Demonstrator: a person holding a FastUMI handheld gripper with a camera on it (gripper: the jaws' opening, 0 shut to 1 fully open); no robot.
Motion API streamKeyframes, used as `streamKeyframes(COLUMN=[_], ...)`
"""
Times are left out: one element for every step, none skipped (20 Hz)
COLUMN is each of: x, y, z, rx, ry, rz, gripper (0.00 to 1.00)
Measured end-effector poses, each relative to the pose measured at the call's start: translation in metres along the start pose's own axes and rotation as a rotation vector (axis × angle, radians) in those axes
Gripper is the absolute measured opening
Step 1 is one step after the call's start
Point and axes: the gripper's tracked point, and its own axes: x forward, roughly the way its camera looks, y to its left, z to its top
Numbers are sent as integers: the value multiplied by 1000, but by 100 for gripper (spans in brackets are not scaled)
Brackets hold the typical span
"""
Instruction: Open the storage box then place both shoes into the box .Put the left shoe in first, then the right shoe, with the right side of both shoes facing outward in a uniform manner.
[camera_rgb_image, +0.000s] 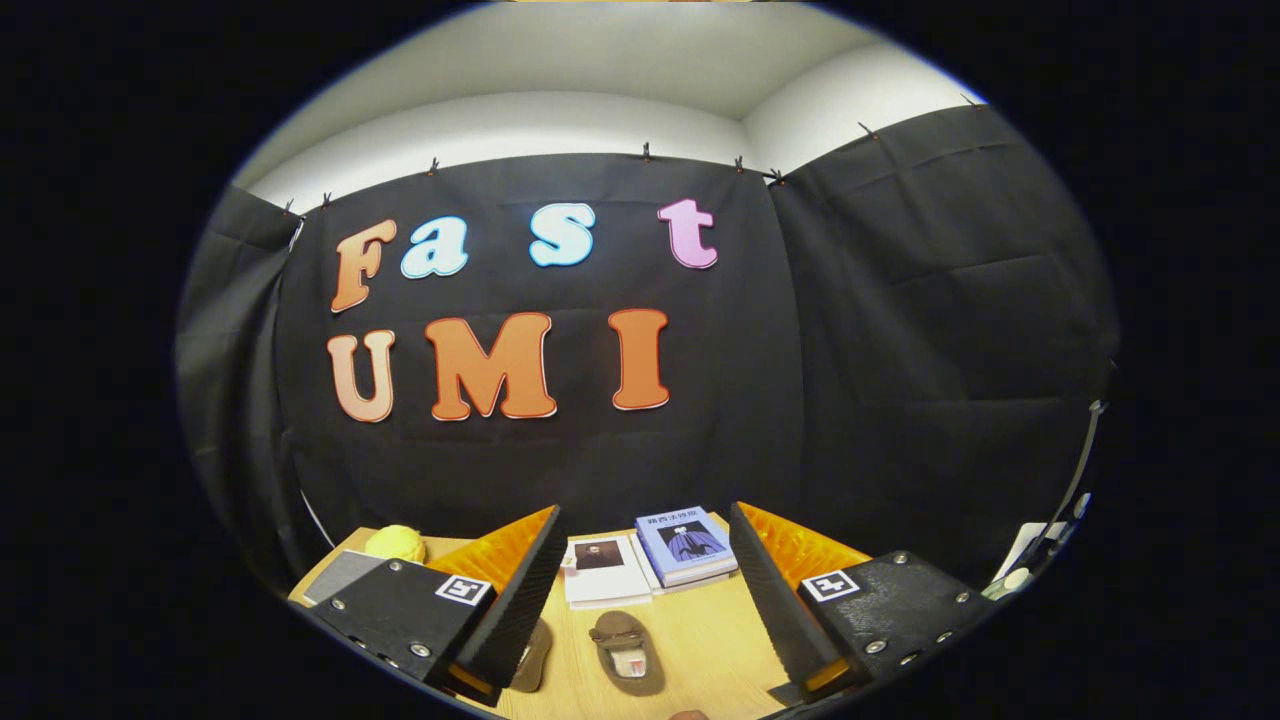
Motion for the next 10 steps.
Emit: streamKeyframes(x=[0, 0, 1, 3, 4, 5, 7, 8, 9, 11], y=[2, 6, 8, 9, 9, 10, 12, 13, 16, 20], z=[-1, -1, -3, -3, -1, 3, 5, 8, 8, 8], rx=[3, 9, 14, 16, 17, 14, 11, 9, 9, 10], ry=[1, 6, 12, 17, 18, 9, 2, 1, 1, 3], rz=[1, 9, 17, 21, 22, 24, 25, 27, 33, 44], gripper=[97, 97, 97, 97, 97, 97, 97, 97, 96, 97])
